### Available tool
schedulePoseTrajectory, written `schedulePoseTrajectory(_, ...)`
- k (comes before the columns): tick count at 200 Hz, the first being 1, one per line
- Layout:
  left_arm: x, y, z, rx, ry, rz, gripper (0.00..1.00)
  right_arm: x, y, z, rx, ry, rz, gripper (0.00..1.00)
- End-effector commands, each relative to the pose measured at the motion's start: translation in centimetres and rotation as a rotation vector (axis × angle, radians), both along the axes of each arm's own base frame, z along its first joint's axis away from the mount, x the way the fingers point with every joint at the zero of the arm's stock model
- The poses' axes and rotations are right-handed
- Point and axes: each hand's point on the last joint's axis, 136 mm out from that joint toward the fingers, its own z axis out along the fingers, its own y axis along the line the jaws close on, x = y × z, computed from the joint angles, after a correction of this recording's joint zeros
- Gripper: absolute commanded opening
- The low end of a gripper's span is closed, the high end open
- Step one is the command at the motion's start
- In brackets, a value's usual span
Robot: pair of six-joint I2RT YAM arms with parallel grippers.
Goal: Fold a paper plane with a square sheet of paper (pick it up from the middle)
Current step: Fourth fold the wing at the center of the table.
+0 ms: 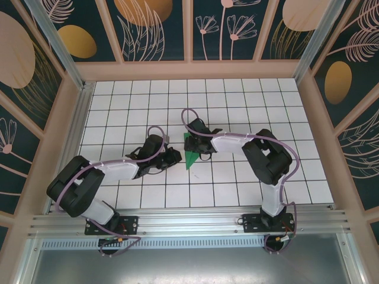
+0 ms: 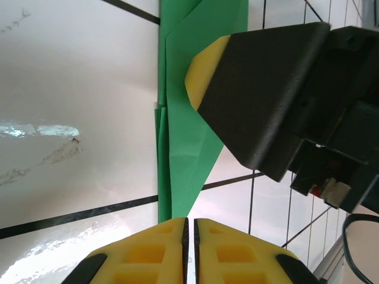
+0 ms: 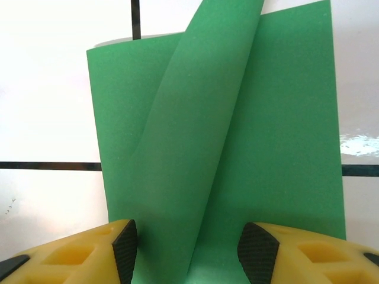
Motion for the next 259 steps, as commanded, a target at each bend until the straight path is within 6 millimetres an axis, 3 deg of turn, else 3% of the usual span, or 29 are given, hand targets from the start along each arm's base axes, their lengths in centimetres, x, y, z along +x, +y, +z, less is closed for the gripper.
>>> schedulePoseTrajectory(1,0.1,-0.2,-0.3,-0.015,0.005,0.0,0.14,-6.4,-8.1,-10.2,-0.339,0.283,-0.015,0.57)
schedulePoseTrajectory(95,-0.8,-3.3,0.2,-0.197,0.017,-0.064,0.12,-6.6,-8.8,-10.9,-0.399,0.3,-0.019,0.58)
schedulePoseTrajectory(211,-0.2,-4.1,-3.3,-0.113,0.058,-0.055,0.09,-7.0,-8.7,-11.1,-0.404,0.309,-0.025,0.58)
schedulePoseTrajectory(259,-0.4,-3.3,-4.7,-0.053,0.094,-0.035,0.07,-7.0,-8.7,-11.2,-0.407,0.311,-0.026,0.58)
